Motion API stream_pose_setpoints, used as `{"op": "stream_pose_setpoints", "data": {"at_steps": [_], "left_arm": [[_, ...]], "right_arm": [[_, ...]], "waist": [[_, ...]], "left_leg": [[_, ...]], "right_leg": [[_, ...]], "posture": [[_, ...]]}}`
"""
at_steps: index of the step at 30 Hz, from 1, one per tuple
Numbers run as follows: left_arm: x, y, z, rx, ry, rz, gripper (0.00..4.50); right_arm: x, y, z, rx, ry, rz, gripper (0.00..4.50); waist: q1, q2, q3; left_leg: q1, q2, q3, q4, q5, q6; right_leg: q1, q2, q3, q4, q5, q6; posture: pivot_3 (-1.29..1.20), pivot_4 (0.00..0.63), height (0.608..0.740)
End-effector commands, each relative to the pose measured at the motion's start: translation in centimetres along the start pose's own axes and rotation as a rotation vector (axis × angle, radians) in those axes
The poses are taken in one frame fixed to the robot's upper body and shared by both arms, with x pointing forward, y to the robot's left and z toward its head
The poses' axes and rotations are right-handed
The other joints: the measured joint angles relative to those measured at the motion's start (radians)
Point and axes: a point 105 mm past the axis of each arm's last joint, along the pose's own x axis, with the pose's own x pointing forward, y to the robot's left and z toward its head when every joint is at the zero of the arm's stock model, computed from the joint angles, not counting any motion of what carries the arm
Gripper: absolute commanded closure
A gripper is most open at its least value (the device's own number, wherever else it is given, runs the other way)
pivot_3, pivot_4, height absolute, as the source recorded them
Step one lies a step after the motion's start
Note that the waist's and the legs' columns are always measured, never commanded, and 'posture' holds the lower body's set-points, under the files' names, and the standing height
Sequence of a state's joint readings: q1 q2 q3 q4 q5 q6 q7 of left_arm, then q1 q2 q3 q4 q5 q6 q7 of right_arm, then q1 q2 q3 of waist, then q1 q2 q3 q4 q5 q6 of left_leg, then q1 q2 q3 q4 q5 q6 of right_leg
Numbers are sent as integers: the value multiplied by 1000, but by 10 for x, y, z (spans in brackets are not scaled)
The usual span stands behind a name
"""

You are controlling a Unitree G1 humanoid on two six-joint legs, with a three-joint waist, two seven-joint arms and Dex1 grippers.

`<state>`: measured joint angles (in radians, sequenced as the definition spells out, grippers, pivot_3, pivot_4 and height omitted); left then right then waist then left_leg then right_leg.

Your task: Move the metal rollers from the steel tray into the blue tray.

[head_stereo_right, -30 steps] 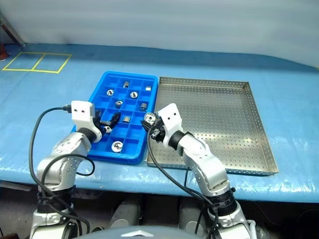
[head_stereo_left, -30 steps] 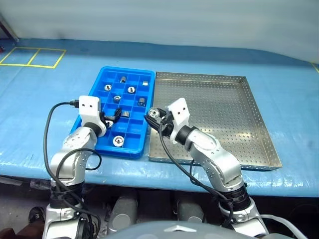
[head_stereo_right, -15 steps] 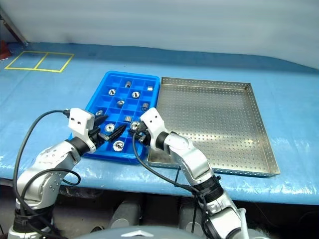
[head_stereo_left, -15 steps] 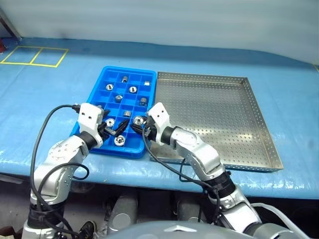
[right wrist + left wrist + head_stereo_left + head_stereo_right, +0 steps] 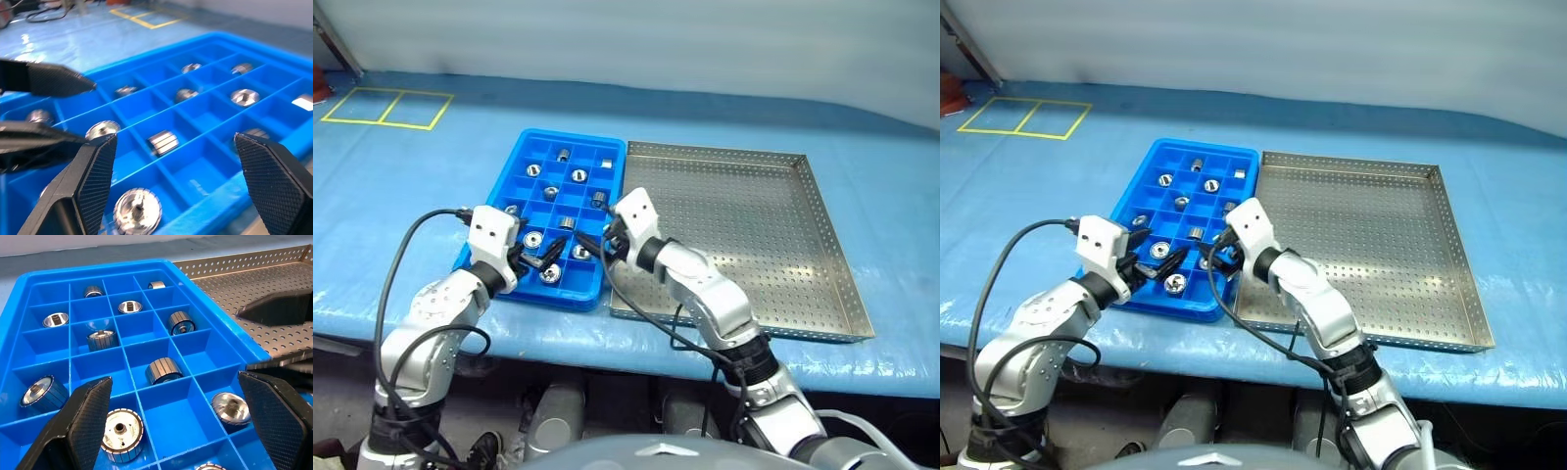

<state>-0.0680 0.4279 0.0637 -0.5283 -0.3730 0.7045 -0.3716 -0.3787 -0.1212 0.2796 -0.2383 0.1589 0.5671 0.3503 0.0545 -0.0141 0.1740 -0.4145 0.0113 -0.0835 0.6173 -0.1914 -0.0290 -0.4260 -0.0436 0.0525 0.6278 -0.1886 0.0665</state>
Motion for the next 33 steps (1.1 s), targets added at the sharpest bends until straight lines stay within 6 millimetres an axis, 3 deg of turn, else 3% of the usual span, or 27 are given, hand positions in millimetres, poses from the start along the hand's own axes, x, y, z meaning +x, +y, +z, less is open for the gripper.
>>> {"op": "stream_pose_setpoints", "data": {"at_steps": [1, 9, 12, 15, 21, 33], "left_arm": [[9, -17, 20, 45, -92, -63, 10], [25, -23, 22, 92, -87, -128, 10], [27, -29, 17, 124, -55, -176, 10], [26, -30, 11, 124, -34, -206, 10], [22, -26, 11, 142, -37, -208, 5], [21, -27, 11, 141, -37, -193, 5]], "right_arm": [[-27, -23, 11, -44, -19, -55, 446], [-82, -80, -4, -172, 149, -249, 446], [-95, -85, -10, -175, 185, -248, 268], [-104, -78, -12, -183, 192, -169, 35], [-106, -85, -5, -152, 147, -209, 13], [-101, -86, -12, -144, 163, -205, 13]], "waist": [[4, 0, 0], [-20, 0, 0], [-25, 0, 0], [-28, 0, 0], [-42, 0, 0], [-40, -1, 0]], "left_leg": [[-1, 0, 0, 0, 0, 0], [0, 0, 1, 0, 0, 0], [0, 0, 1, 1, 0, 0], [-1, 0, 1, 1, -1, 1], [-1, 1, 2, 3, -1, 1], [-1, 0, 1, 4, -1, 1]], "right_leg": [[0, 0, 0, 0, 0, 0], [-1, 0, 0, 0, 0, 0], [0, 0, 0, 0, 0, 0], [-1, 0, 1, -1, 0, 0], [0, 0, 1, 1, 0, 0], [1, 0, 1, 0, 0, 1]], "posture": [[216, 150, 740], [142, 150, 740], [134, 150, 740], [120, 150, 740], [114, 150, 740], [135, 150, 740]]}}
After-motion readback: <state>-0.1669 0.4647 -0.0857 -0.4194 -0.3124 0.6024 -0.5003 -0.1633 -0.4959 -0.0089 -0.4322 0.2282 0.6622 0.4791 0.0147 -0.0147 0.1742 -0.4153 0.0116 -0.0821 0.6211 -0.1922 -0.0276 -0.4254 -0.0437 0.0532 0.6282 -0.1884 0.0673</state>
